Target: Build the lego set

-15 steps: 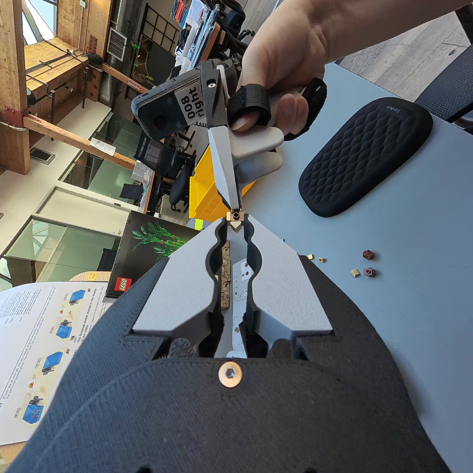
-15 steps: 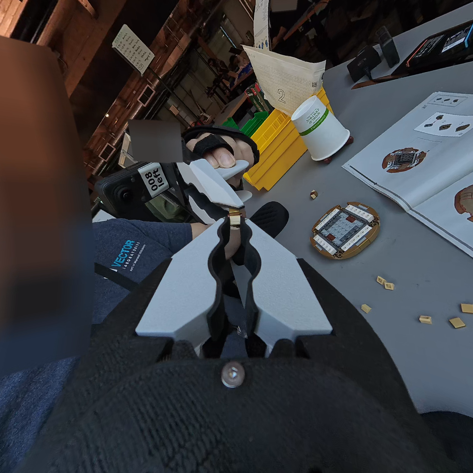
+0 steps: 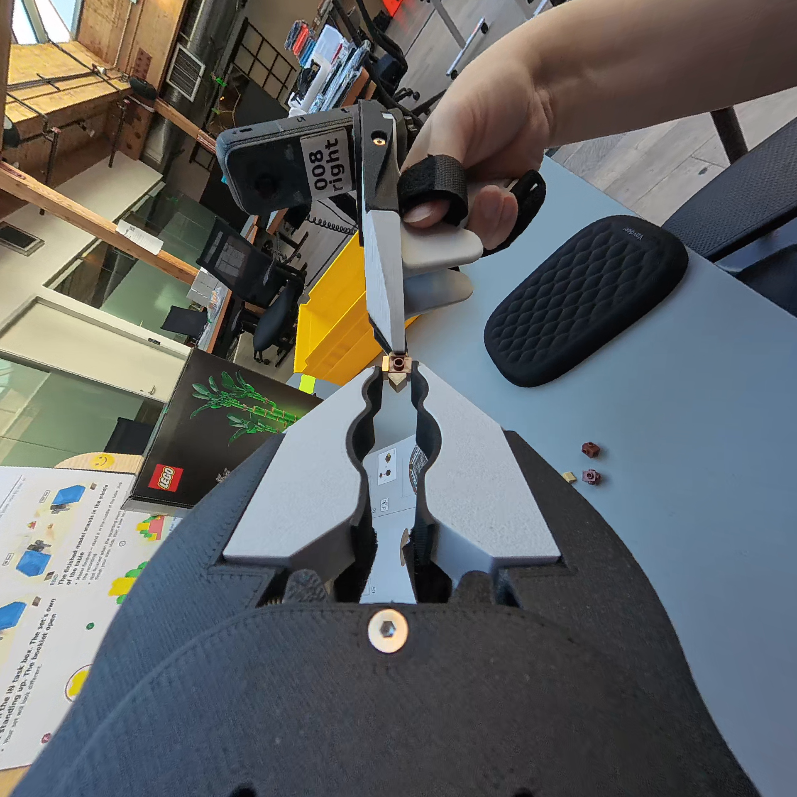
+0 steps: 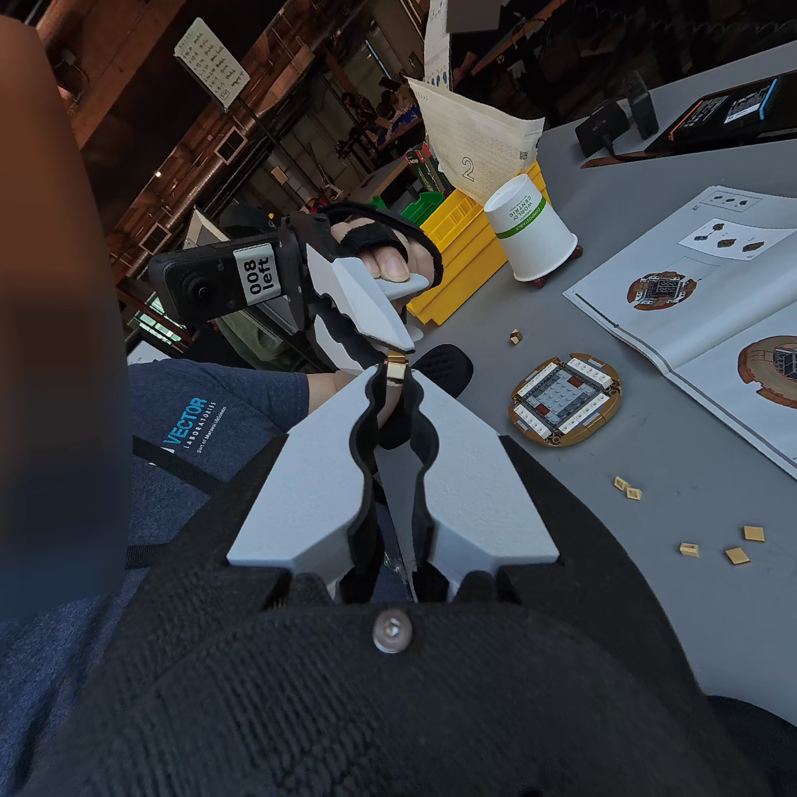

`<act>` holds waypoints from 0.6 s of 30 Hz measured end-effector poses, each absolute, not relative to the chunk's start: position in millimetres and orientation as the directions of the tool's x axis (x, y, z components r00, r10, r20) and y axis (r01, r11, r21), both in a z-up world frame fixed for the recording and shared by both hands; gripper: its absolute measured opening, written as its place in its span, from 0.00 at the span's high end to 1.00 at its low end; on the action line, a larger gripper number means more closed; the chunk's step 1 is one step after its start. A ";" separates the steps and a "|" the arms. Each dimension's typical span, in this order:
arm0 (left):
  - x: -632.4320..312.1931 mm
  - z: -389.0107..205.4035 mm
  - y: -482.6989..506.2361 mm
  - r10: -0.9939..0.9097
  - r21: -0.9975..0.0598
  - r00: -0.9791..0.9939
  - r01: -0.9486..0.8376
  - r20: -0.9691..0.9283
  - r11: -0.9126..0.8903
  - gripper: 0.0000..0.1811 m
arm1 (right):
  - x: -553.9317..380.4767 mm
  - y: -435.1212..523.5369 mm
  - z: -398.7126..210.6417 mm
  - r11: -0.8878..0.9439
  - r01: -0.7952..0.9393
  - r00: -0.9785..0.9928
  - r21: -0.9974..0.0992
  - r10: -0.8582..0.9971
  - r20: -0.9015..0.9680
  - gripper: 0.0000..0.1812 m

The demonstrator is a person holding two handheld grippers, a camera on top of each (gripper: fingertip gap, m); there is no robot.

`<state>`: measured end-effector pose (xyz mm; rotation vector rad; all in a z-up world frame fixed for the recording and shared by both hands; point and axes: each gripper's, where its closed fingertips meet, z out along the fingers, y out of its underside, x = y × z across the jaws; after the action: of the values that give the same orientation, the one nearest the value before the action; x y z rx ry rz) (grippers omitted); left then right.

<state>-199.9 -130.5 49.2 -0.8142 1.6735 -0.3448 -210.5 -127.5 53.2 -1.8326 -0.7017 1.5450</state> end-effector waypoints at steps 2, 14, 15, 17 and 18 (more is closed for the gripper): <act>-199.1 48.2 -129.6 -0.672 -0.617 -0.071 -0.336 -0.737 0.712 0.94 | -209.7 -126.8 52.2 -0.651 0.007 0.184 -0.759 0.747 -0.639 0.96; -199.2 47.0 -129.2 -0.689 -0.632 -0.074 -0.336 -0.721 0.698 0.94 | -209.5 -125.9 50.7 -0.629 0.018 0.203 -0.777 0.764 -0.613 0.96; -199.3 47.1 -129.1 -0.691 -0.635 -0.074 -0.336 -0.719 0.696 0.94 | -209.6 -125.8 50.8 -0.628 0.018 0.203 -0.778 0.765 -0.612 0.96; -199.6 47.3 -129.2 -0.693 -0.638 -0.074 -0.334 -0.717 0.694 0.94 | -209.8 -125.8 51.1 -0.624 0.018 0.202 -0.781 0.768 -0.608 0.96; -199.6 47.3 -129.1 -0.694 -0.638 -0.074 -0.334 -0.716 0.693 0.94 | -209.8 -125.7 51.1 -0.622 0.018 0.204 -0.782 0.768 -0.607 0.96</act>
<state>-199.6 -129.1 47.3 -0.8401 1.6746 -0.3647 -209.8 -125.7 51.1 -1.8321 -0.7324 1.4773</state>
